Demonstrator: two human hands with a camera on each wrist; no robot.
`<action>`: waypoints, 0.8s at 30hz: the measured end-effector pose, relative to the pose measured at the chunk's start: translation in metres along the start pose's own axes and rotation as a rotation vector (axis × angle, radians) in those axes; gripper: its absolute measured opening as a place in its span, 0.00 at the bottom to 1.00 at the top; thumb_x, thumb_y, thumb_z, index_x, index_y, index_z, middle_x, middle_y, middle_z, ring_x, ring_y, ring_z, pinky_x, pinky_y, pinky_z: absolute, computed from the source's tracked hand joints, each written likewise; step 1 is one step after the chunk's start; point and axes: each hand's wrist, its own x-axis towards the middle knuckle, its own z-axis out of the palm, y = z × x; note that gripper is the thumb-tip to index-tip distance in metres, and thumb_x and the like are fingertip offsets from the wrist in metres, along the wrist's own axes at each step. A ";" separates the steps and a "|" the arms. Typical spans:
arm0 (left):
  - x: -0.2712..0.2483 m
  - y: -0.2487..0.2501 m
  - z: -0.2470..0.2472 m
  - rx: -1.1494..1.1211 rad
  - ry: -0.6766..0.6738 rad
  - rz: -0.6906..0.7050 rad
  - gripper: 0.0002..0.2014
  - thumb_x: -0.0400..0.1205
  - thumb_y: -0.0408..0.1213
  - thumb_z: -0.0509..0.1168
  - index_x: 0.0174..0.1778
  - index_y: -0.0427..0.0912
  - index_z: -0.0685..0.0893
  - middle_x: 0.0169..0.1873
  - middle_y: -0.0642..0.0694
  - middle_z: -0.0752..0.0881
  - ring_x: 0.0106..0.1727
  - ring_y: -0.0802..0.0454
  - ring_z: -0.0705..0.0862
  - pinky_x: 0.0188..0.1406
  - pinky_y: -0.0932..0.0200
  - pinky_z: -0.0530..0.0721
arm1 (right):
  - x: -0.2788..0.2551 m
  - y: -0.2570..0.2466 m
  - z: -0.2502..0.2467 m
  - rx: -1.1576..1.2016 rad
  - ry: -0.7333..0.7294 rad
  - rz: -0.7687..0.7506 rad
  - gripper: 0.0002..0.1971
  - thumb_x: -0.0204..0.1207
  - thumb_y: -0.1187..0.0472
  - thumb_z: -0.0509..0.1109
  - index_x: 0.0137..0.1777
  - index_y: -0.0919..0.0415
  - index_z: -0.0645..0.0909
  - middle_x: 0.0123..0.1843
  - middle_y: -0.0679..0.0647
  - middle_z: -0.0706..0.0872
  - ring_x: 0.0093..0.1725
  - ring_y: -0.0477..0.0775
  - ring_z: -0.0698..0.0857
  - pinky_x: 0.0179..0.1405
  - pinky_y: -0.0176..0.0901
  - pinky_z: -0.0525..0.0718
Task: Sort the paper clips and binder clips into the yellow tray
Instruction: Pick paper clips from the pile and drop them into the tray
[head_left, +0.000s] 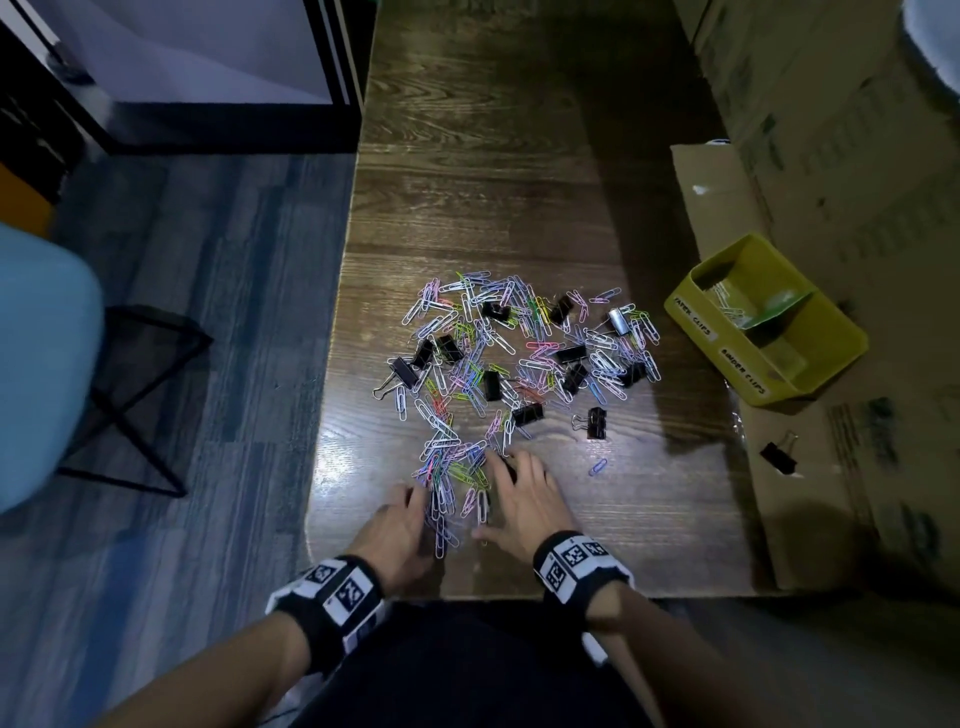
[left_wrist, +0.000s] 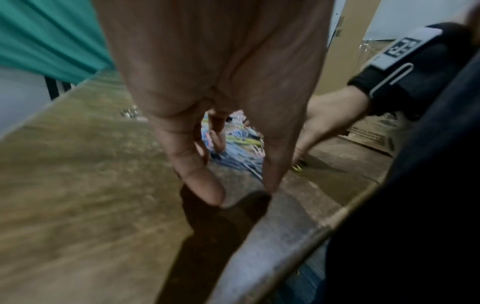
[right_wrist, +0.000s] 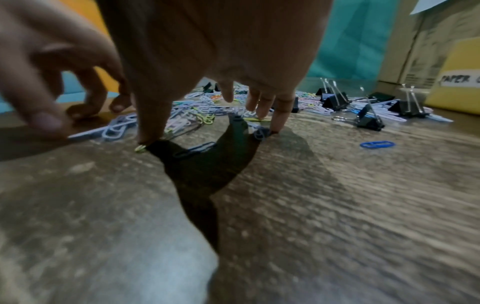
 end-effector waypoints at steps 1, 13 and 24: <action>0.002 0.004 0.004 -0.012 0.016 0.018 0.32 0.69 0.43 0.71 0.66 0.43 0.65 0.57 0.42 0.71 0.51 0.41 0.82 0.51 0.49 0.82 | 0.002 0.002 -0.003 0.021 0.025 0.016 0.49 0.68 0.36 0.70 0.81 0.55 0.49 0.76 0.62 0.63 0.74 0.61 0.64 0.73 0.54 0.66; 0.042 0.013 -0.024 0.093 0.117 0.042 0.44 0.65 0.53 0.76 0.73 0.61 0.59 0.70 0.39 0.62 0.65 0.38 0.70 0.55 0.41 0.82 | 0.011 -0.015 -0.003 -0.006 -0.074 0.179 0.42 0.70 0.39 0.71 0.78 0.57 0.58 0.73 0.62 0.66 0.71 0.66 0.67 0.70 0.58 0.71; 0.047 0.015 -0.024 -0.074 0.213 0.273 0.15 0.80 0.32 0.63 0.62 0.43 0.83 0.55 0.40 0.85 0.53 0.42 0.84 0.56 0.53 0.81 | 0.015 0.005 -0.007 0.191 -0.015 0.056 0.20 0.77 0.70 0.65 0.69 0.56 0.77 0.72 0.55 0.76 0.64 0.61 0.81 0.63 0.51 0.81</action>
